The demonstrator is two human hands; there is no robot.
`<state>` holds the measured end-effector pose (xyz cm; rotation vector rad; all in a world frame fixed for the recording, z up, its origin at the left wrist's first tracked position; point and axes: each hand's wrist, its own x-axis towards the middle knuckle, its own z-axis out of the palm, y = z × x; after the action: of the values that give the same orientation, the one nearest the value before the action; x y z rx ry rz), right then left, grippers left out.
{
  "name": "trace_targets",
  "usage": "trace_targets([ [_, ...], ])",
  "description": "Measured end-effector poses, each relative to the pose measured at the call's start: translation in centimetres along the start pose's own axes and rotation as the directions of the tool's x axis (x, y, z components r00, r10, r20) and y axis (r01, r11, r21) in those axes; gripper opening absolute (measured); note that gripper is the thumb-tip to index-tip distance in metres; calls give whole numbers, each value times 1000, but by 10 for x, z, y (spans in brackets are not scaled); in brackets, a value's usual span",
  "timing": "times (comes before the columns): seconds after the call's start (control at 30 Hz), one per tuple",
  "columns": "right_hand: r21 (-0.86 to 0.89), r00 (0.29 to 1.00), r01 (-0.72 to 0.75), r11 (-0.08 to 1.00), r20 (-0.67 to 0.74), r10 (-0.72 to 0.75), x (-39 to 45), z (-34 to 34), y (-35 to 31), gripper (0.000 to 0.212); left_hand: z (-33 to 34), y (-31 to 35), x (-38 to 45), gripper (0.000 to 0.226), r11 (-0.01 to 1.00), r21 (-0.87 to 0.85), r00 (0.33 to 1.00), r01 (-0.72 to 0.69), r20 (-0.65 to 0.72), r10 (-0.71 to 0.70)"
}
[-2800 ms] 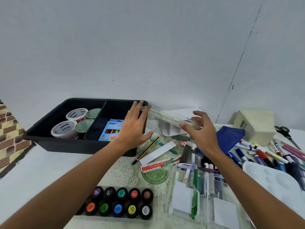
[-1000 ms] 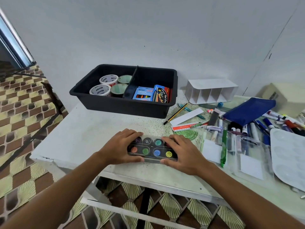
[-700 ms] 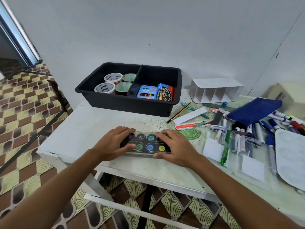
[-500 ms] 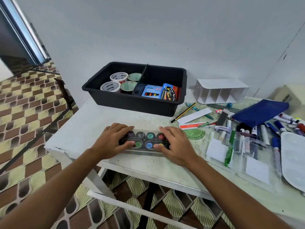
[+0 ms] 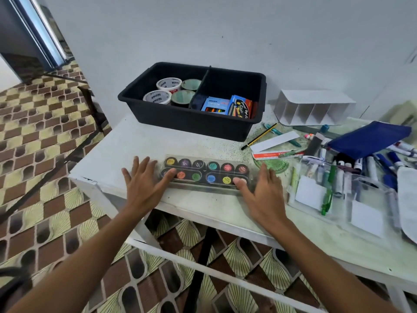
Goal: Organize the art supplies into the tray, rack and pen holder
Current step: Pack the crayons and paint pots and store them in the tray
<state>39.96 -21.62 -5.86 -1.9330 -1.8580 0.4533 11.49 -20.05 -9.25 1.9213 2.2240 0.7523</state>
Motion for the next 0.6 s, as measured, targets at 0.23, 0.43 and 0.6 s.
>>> trace_targets([
  [0.23,278,999,-47,959,38,38,-11,13,-7,89,5,8,-3,96,995,-103,1000,-10,2,10],
  [0.43,436,997,-78,897,21,76,-9,20,-4,84,10,5,-1,88,990,-135,999,-36,15,38],
  [0.6,433,999,-54,900,21,50,-8,19,-4,84,10,6,-2,89,987,-157,999,-40,25,44],
])
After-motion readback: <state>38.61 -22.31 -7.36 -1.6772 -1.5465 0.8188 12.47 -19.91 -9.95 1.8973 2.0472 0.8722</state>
